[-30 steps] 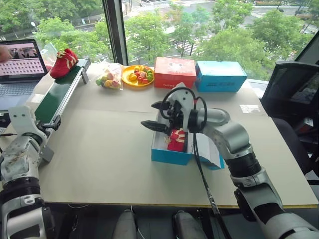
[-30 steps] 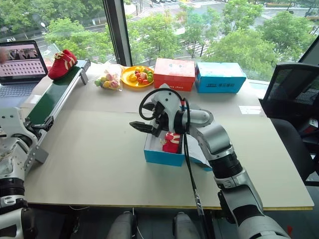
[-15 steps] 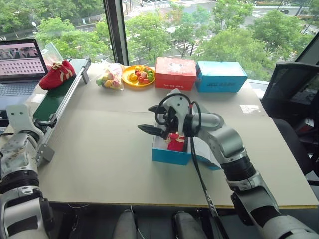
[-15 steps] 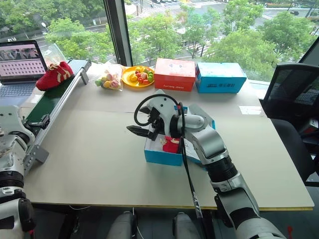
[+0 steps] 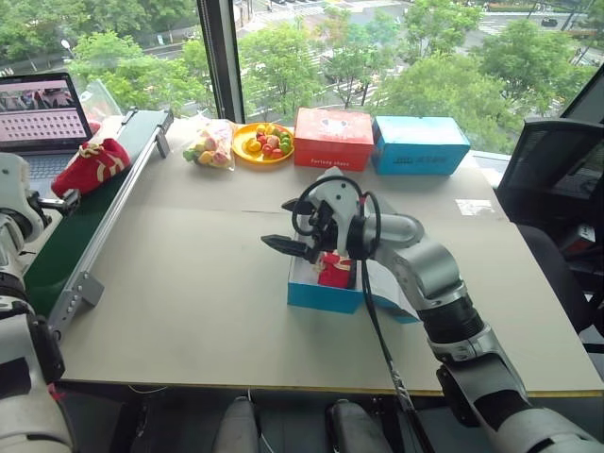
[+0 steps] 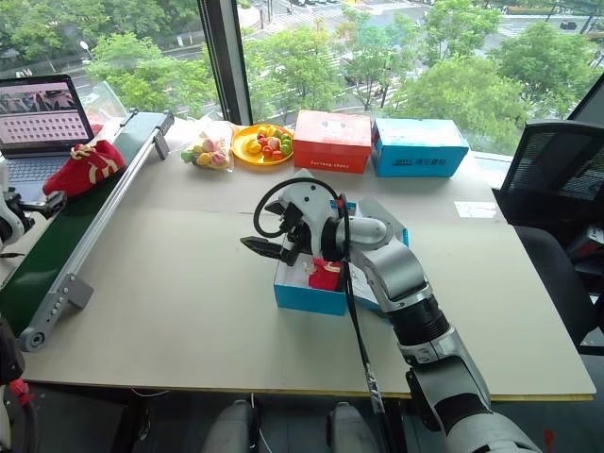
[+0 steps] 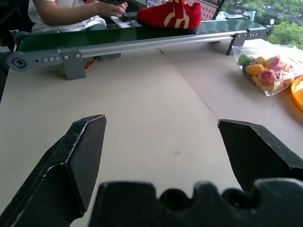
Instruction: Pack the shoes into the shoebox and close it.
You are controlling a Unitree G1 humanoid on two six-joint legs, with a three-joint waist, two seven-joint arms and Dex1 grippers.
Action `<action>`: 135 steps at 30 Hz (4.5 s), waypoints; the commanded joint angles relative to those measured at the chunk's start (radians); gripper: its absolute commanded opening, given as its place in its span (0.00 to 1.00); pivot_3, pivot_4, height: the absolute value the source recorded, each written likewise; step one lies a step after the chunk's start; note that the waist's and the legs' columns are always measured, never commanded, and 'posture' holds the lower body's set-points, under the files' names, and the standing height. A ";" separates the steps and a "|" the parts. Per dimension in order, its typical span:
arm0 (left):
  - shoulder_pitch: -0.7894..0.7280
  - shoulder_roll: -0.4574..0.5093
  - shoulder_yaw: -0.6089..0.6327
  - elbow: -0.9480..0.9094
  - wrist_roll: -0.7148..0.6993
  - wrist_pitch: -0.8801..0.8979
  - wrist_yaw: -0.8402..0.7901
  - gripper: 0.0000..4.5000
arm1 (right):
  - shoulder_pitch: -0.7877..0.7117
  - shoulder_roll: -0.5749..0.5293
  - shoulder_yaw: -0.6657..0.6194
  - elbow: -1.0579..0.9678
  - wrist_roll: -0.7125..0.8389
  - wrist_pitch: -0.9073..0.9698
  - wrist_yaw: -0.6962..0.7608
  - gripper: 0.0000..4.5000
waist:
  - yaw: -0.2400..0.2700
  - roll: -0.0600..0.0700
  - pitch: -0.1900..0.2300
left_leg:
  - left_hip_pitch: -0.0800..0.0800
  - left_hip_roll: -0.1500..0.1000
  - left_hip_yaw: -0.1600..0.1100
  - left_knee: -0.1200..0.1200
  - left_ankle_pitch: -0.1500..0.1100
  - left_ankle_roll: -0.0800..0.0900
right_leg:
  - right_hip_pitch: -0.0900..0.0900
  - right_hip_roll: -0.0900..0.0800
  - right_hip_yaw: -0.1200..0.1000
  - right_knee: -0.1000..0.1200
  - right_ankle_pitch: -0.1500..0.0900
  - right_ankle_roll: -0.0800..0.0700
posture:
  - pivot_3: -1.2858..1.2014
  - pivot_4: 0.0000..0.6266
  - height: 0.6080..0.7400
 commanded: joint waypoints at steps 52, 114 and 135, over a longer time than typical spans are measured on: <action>0.050 -0.514 0.121 -1.149 -0.556 0.630 0.056 0.18 | -0.125 0.161 -0.491 0.071 0.382 0.400 -0.313 1.00 | 0.021 -0.006 0.000 | -0.010 0.001 -0.008 0.004 0.003 -0.004 | -0.001 0.000 -0.008 0.002 0.001 0.000 | 0.52 0.24 1.00; 0.344 -0.285 -0.008 -1.481 -0.661 0.871 0.051 1.00 | -0.200 0.099 -0.416 0.136 0.397 0.352 -0.587 0.08 | -0.029 0.002 0.003 | -0.003 -0.001 -0.012 0.001 0.004 -0.002 | 0.005 0.000 -0.008 -0.001 0.000 -0.001 | 0.52 0.24 1.00; 0.373 -0.302 -0.040 -1.436 -0.568 0.828 0.004 1.00 | -0.096 0.152 -0.451 -0.015 0.392 0.615 -0.695 0.08 | -0.023 0.002 0.003 | -0.007 0.000 -0.012 0.001 0.004 -0.002 | 0.002 0.000 -0.009 -0.001 0.000 -0.001 | 0.52 0.24 1.00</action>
